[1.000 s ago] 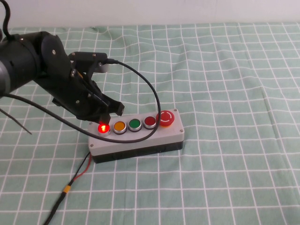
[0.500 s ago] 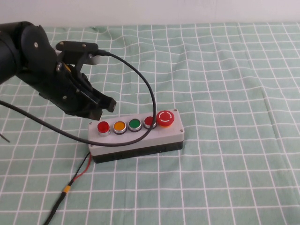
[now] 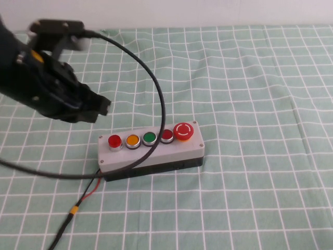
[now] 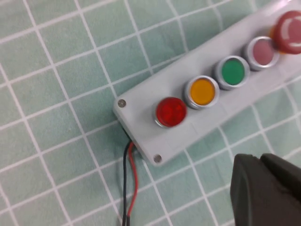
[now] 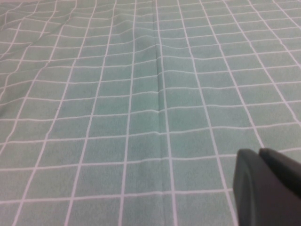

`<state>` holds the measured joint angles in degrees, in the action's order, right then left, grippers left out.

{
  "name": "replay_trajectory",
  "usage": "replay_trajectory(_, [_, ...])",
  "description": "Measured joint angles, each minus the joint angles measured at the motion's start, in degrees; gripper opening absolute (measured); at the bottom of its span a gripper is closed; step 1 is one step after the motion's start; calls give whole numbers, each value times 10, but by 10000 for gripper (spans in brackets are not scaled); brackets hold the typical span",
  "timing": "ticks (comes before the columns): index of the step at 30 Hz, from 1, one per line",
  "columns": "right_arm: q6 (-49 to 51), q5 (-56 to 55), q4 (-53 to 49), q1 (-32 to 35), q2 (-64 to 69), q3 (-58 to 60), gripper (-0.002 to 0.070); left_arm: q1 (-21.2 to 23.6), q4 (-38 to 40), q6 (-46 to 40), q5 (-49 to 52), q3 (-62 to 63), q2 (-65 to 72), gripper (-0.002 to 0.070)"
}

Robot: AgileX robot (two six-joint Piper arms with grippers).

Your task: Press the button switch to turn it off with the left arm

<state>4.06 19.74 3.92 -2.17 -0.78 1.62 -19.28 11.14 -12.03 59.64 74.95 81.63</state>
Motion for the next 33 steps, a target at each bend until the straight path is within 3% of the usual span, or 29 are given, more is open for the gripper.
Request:
replay_trajectory(18, [0, 0, 0, 0, 0, 0, -18, 0, 0, 1, 129, 0, -386, -2])
replay_trajectory(33, [0, 0, 0, 0, 0, 0, -18, 0, 0, 6, 135, 0, -420, -2])
